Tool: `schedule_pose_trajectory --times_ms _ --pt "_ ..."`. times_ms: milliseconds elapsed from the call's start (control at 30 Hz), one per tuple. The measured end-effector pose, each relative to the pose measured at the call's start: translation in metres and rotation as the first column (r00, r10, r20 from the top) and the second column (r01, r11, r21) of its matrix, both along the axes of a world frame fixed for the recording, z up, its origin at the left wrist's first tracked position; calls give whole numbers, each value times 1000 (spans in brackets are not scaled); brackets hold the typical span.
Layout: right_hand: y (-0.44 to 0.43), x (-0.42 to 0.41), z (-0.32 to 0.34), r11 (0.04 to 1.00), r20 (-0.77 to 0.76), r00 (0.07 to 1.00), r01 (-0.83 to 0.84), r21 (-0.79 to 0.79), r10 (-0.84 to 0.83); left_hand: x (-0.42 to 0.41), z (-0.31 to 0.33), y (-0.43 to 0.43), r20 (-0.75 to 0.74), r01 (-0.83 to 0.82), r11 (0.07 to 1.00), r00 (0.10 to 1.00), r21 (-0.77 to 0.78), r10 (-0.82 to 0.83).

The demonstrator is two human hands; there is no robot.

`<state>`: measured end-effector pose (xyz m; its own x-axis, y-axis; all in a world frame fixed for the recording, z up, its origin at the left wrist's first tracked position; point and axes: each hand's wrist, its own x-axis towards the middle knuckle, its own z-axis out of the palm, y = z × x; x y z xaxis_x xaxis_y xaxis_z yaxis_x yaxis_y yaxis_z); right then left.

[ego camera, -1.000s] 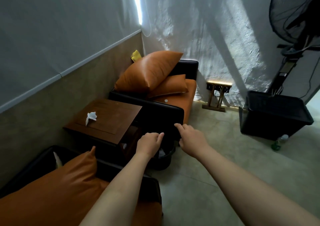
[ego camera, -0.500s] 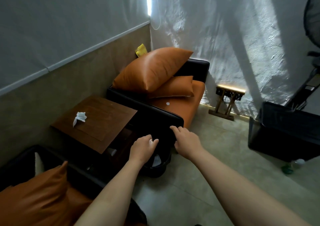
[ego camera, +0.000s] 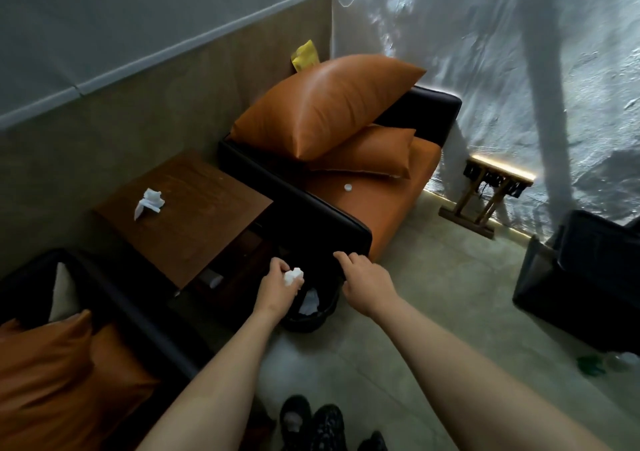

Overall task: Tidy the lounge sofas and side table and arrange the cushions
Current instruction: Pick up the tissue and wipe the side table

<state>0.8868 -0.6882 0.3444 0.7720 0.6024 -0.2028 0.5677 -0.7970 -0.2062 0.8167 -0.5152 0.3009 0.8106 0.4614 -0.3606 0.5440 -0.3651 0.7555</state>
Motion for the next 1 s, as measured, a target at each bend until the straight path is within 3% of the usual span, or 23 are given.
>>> schedule_pose_trajectory --times_ms 167,600,1000 --pt "19 35 -3 1000 -21 1000 18 0 -18 33 -7 28 -14 -75 997 997 -8 75" --pt "98 121 1 997 -36 998 53 51 -52 122 -18 88 -63 44 999 997 -16 -45" --pt "92 152 -12 999 -67 998 5 -36 -7 127 -36 95 -148 -99 994 985 -39 92"
